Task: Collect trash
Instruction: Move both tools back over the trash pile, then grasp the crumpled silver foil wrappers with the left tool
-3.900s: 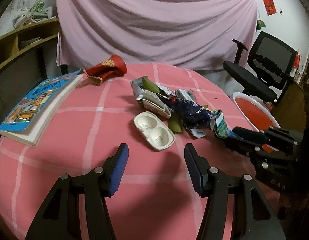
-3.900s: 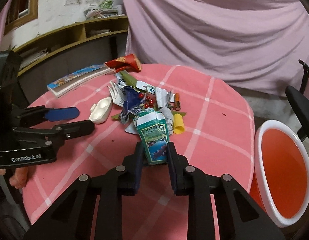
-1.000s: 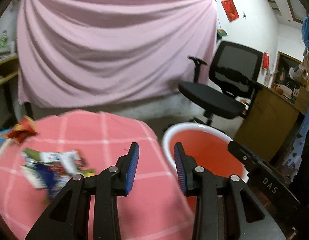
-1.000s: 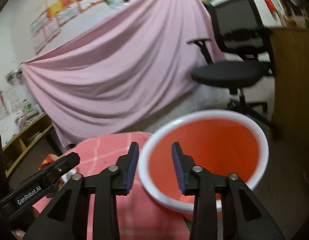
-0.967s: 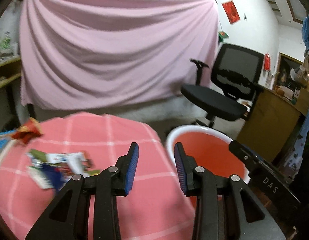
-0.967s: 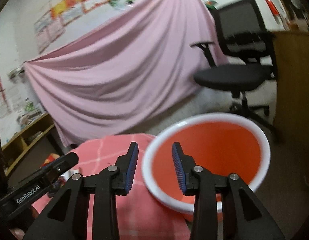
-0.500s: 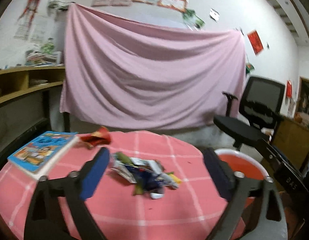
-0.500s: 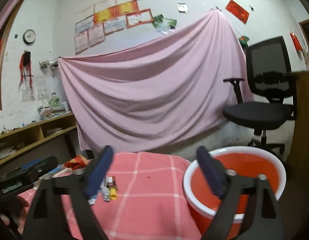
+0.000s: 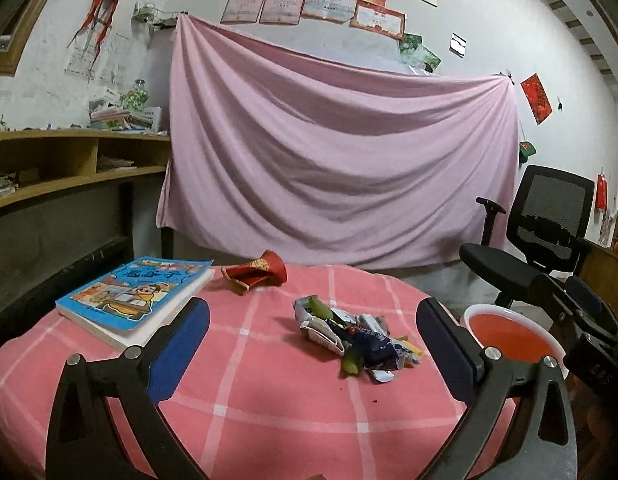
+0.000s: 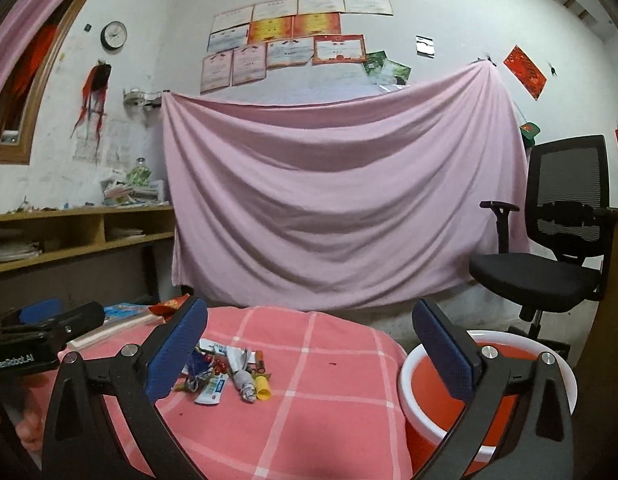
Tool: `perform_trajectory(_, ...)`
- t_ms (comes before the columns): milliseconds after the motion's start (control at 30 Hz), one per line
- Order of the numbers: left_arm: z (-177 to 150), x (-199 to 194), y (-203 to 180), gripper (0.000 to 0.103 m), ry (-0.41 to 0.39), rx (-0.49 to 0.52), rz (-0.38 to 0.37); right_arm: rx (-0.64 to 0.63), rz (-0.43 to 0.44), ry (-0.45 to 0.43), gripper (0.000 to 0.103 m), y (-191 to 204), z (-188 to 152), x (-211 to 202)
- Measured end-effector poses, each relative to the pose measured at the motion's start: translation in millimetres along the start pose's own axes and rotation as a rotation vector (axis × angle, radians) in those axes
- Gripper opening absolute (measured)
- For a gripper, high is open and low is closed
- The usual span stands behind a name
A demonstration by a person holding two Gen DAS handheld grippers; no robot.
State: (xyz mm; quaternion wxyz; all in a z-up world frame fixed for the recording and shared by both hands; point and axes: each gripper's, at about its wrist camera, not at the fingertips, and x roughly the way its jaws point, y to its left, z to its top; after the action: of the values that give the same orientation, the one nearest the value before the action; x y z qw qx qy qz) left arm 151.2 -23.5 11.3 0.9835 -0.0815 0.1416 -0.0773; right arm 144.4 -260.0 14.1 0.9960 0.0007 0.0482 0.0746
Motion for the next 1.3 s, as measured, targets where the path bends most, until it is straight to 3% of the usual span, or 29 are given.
perform_trajectory(367, 16, 31, 8, 0.101, 0.017, 0.037, 0.045, -0.036, -0.013, 0.074, 0.103, -2, 0, 35)
perform_trajectory(467, 12, 49, 10, 0.100, 0.081, 0.057, 0.077, -0.019, -0.014, 0.164, 0.092, -5, -5, 53)
perform_trajectory(567, 8, 70, 13, 0.099, 0.172, 0.055, 0.063, 0.023, -0.009, 0.276, 0.078, -13, -12, 73)
perform_trajectory(733, -1, 104, 13, 0.074, 0.329, 0.022, 0.001, 0.070, 0.041, 0.398, 0.048, -19, -21, 92)
perform_trajectory(800, -7, 117, 14, 0.067, 0.390, -0.010, -0.031, 0.068, 0.070, 0.436, 0.044, -17, -25, 98)
perform_trajectory(933, -17, 137, 18, 0.042, 0.503, -0.079, -0.082, 0.042, 0.111, 0.492, 0.038, -10, -29, 105)
perform_trajectory(1067, -20, 139, 26, 0.028, 0.515, -0.135, -0.095, -0.002, 0.138, 0.527, 0.035, 3, -32, 109)
perform_trajectory(1133, -19, 140, 28, 0.019, 0.518, -0.152, -0.099, -0.030, 0.146, 0.561, 0.027, 9, -35, 114)
perform_trajectory(1300, -14, 133, 32, 0.014, 0.502, -0.166, -0.098, -0.067, 0.172, 0.653, 0.020, 18, -45, 127)
